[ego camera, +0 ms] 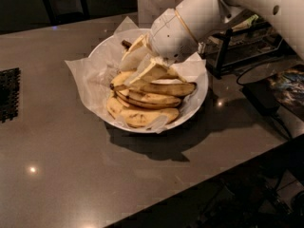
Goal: Pick banana from white bowl
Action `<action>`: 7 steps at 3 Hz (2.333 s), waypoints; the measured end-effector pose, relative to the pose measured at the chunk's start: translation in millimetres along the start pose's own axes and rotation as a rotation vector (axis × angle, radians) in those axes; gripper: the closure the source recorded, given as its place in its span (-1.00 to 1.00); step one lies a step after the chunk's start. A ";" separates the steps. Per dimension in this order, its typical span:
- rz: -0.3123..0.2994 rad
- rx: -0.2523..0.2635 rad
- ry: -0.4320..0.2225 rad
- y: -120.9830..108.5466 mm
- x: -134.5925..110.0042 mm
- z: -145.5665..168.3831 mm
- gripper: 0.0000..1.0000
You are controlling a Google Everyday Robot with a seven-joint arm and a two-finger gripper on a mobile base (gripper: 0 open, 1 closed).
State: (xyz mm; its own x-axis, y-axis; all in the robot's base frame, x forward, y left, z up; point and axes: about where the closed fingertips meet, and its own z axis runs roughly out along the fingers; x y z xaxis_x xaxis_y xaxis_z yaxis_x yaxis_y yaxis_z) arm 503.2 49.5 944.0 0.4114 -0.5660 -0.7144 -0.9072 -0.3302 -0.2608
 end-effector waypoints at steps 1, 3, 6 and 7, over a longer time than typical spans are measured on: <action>-0.037 0.008 0.041 1.2 -16.0 -8.0 1.00; 0.087 0.046 0.142 18.0 3.6 -25.5 1.00; 0.393 0.095 0.202 80.6 59.3 -37.6 0.64; 0.393 0.095 0.202 80.6 59.3 -37.6 0.16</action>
Offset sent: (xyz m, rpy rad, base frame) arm -0.0091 -0.0127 0.0278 -0.1514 -0.0788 -0.0655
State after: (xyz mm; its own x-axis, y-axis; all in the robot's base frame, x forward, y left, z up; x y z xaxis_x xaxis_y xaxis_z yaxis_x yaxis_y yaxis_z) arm 457.8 -39.1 905.1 0.0345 -0.7735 -0.6329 -0.9982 0.0048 -0.0602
